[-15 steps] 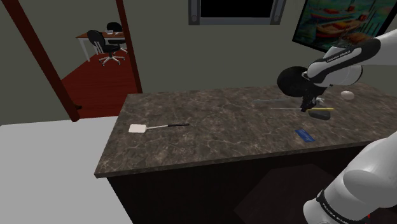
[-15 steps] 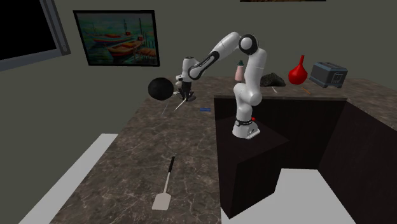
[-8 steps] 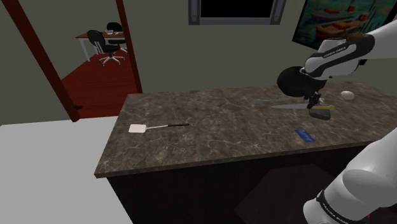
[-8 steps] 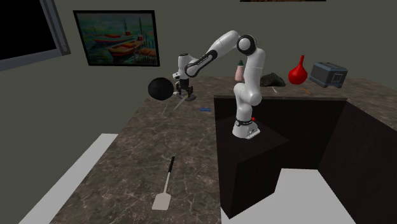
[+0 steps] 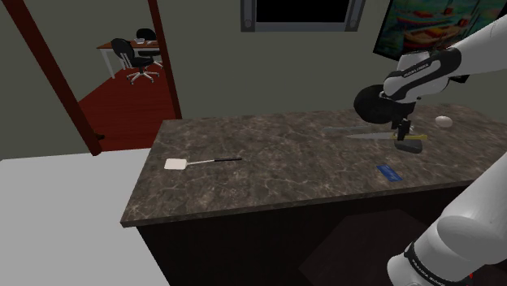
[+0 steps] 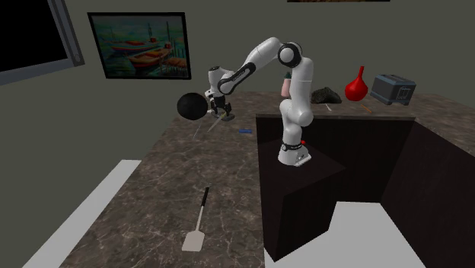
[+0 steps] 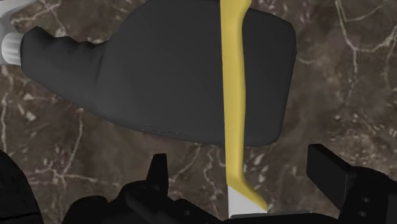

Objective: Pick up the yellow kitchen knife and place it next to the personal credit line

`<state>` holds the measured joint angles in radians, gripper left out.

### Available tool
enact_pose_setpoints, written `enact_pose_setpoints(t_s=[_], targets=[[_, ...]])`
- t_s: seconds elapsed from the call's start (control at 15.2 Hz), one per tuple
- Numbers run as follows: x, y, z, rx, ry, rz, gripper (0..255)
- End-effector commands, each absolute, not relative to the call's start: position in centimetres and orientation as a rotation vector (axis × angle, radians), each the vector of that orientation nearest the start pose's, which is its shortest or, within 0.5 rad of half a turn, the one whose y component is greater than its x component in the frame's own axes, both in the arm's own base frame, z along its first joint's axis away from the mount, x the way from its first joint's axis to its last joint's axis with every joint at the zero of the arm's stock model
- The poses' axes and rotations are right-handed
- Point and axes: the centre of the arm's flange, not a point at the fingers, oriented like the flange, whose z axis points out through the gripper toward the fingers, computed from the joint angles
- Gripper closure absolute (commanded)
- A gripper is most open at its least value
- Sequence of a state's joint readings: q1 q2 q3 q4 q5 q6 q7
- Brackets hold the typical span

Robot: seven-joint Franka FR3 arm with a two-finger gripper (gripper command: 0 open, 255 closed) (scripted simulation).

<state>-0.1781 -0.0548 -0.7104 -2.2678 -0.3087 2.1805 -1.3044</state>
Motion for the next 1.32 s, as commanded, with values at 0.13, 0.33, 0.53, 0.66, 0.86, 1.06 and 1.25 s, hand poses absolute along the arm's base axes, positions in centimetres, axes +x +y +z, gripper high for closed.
enact_pose_setpoints(t_s=[0.13,0.33,0.53,0.66,0.86,1.06,1.25], targets=[[30.93,-40.34,36.40,-3.042,-0.942,0.334,0],[30.93,-40.34,36.40,-3.042,-0.942,0.334,0],[30.93,-40.33,36.41,-3.042,-0.942,0.334,0],[30.93,-40.33,36.41,-3.042,-0.942,0.334,255],[30.93,-40.33,36.41,-3.042,-0.942,0.334,255],[30.93,-40.34,36.41,-3.042,-0.942,0.334,255],[30.92,-40.34,36.93,-3.042,-0.942,0.334,255]])
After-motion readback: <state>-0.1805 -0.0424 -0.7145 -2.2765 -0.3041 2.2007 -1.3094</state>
